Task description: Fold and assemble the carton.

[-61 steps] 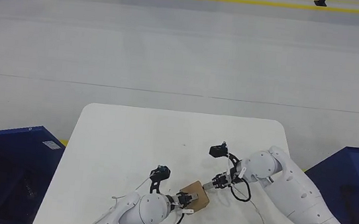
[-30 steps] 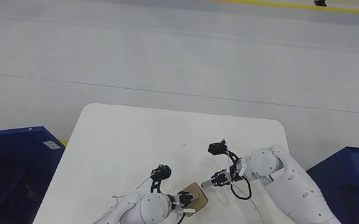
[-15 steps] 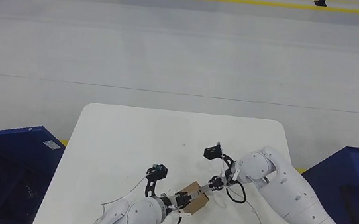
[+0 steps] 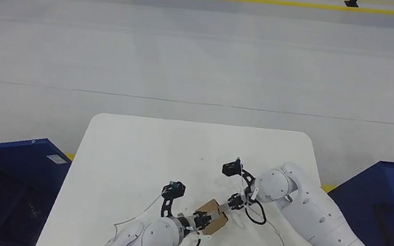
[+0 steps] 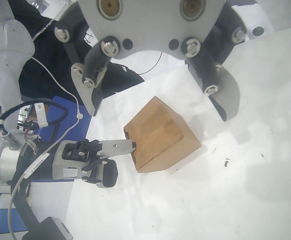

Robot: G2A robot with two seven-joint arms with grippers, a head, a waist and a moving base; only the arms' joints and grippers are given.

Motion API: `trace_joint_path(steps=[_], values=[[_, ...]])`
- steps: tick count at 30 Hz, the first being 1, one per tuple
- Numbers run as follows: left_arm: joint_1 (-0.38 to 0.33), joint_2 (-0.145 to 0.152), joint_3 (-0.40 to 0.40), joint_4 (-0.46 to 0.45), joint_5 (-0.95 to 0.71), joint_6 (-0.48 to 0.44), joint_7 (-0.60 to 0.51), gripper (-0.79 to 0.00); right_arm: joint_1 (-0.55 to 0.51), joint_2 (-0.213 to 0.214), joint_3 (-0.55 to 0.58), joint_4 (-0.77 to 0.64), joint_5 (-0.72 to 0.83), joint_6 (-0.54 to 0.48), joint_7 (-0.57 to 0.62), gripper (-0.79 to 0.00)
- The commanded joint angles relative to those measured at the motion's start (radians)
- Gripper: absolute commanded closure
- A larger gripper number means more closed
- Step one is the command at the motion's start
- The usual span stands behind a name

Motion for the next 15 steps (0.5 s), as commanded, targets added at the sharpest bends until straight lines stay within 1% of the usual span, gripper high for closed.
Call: trace_joint_path(steps=[1,6,15], values=[[0.000,0.001,-0.004,-0.003,-0.001,-0.005,0.005,-0.785,0.000,0.001,0.011,-0.004,0.013,0.003,0.000,-0.785],[0.011,0.006,-0.019,-0.038,0.003,-0.058,0.016,-0.785,-0.003,0.010,0.055,-0.012,0.084,-0.010,0.037,-0.785],[0.011,0.006,-0.019,-0.038,0.003,-0.058,0.016,-0.785,-0.003,0.010,0.055,-0.012,0.084,-0.010,0.037,-0.785]])
